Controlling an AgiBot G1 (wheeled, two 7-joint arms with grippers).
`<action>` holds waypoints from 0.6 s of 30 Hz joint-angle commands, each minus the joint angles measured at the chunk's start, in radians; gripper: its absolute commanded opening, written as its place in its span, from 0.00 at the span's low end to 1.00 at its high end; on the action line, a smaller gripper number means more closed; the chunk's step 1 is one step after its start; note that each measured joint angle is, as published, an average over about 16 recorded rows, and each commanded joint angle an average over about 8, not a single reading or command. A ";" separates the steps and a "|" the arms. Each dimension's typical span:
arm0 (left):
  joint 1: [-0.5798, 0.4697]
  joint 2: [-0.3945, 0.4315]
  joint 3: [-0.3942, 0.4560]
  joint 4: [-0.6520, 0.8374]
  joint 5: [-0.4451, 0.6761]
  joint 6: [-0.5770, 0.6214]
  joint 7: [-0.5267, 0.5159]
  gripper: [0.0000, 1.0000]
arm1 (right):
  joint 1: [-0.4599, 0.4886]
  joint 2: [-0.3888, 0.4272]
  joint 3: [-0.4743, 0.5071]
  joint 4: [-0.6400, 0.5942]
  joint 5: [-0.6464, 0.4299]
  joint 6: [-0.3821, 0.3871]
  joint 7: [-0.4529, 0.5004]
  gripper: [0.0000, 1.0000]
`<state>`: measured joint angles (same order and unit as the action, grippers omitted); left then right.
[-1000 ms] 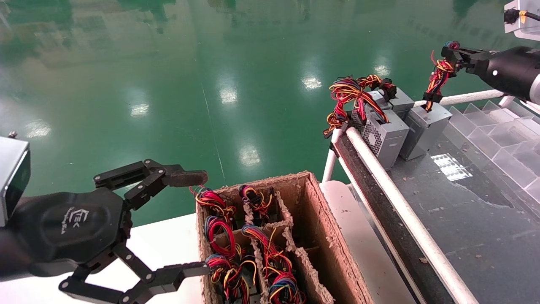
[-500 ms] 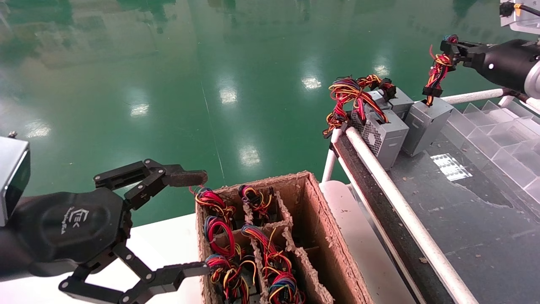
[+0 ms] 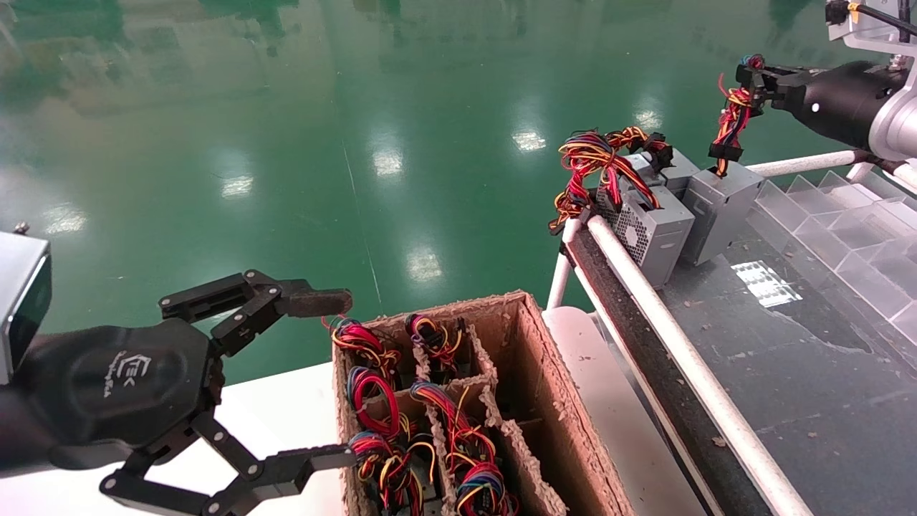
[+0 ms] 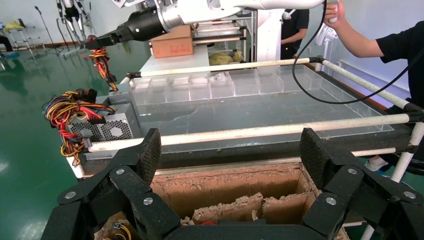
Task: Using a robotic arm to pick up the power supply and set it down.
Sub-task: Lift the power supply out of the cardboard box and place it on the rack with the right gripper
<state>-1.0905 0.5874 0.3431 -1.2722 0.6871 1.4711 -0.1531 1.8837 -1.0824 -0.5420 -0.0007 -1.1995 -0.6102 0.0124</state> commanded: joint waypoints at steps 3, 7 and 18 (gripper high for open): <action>0.000 0.000 0.000 0.000 0.000 0.000 0.000 1.00 | 0.000 0.006 0.000 -0.003 0.000 0.005 0.000 0.00; 0.000 0.000 0.000 0.000 0.000 0.000 0.000 1.00 | -0.002 0.021 0.003 -0.006 0.004 -0.013 0.010 0.00; 0.000 0.000 0.000 0.000 0.000 0.000 0.000 1.00 | 0.019 0.072 -0.002 -0.001 -0.004 -0.103 0.027 0.00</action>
<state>-1.0905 0.5872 0.3434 -1.2722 0.6868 1.4709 -0.1529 1.9040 -1.0093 -0.5455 -0.0028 -1.2047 -0.7150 0.0415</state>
